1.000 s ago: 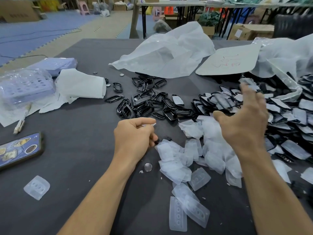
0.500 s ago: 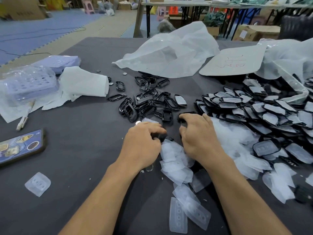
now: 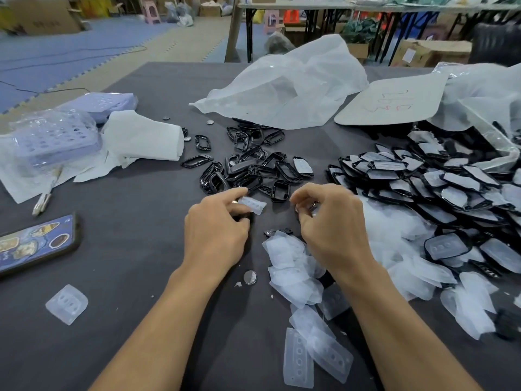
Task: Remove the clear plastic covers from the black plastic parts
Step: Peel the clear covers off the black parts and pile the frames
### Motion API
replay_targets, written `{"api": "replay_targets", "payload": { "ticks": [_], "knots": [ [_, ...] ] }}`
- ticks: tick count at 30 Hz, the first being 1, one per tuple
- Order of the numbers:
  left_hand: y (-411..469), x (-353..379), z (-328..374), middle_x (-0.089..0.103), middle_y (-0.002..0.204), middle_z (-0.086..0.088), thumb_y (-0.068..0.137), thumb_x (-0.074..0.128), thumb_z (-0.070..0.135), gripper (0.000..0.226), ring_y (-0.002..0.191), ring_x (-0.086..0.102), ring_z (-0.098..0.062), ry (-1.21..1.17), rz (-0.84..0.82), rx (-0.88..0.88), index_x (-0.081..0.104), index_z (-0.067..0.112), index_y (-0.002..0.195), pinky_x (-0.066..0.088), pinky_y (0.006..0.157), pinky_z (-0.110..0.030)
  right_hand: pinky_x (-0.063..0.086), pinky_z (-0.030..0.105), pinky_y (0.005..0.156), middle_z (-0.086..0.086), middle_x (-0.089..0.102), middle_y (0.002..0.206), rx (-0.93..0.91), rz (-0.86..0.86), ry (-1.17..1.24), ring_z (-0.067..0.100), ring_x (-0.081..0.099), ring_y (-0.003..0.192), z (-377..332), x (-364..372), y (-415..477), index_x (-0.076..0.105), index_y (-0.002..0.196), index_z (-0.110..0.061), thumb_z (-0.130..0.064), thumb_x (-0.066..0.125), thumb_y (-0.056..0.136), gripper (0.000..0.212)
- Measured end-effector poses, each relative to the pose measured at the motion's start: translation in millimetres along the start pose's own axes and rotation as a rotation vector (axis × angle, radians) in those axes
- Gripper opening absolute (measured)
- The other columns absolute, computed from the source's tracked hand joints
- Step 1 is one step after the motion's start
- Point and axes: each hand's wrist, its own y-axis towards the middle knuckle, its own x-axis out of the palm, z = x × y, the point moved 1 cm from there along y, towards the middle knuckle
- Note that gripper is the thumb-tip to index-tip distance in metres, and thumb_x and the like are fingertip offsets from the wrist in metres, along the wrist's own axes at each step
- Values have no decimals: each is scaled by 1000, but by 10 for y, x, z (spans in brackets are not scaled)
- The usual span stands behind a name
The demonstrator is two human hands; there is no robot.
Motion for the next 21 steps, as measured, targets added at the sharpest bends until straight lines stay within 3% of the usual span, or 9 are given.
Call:
{"api": "replay_targets", "payload": {
  "ticks": [2,4,7,11,14,17,19,21],
  "knots": [
    [8,0,-24,74,77,30,77,72,-2,62,82,70,10,-108,15,13,72,35,126,54,89,-13,32,34,114,-2,71,107,61,-43,-135,21,53,120,3,8,-7,73,121,-26,-7,70,86,40],
    [35,-2,-39,74,77,30,76,74,-5,65,78,70,13,-219,26,-4,70,34,128,51,81,-6,13,32,122,1,69,119,88,-172,-269,20,48,129,41,31,-3,67,132,-27,-12,66,90,44],
    [80,17,-49,79,84,17,79,71,-11,65,80,75,-3,-438,7,-117,69,34,126,60,81,-25,-1,30,125,-2,73,101,60,-160,-270,14,60,113,36,54,8,78,110,-30,-16,65,94,25],
    [102,43,-84,82,91,4,80,72,-16,59,85,78,-17,-637,-8,-176,70,31,115,63,81,-33,21,35,123,-6,79,88,22,-117,-79,17,69,93,-47,96,-21,83,91,-25,-19,70,95,14],
    [109,40,-86,82,91,1,76,78,-11,53,83,78,-16,-679,-8,-140,73,31,110,63,80,-32,53,34,91,-10,78,82,127,-112,243,12,70,82,-174,102,-78,82,98,-29,-19,71,94,15],
    [76,20,-39,81,88,1,71,82,2,46,84,79,-16,-665,4,-34,77,33,104,62,81,-29,53,23,69,-16,74,74,185,-53,430,8,67,67,-258,90,-91,74,110,-36,-26,66,97,18],
    [18,29,9,81,84,6,71,82,5,41,82,79,-13,-562,-14,82,80,37,97,62,79,-27,50,20,58,-12,71,66,218,-97,509,6,62,55,-281,97,-99,75,98,-31,-27,68,96,8],
    [-20,59,29,79,79,12,74,83,0,40,77,77,-6,-473,-6,145,80,36,91,61,74,-19,49,23,53,-2,70,61,274,-114,608,8,57,47,-260,120,-106,75,82,-23,-15,69,95,17]
  ]
}}
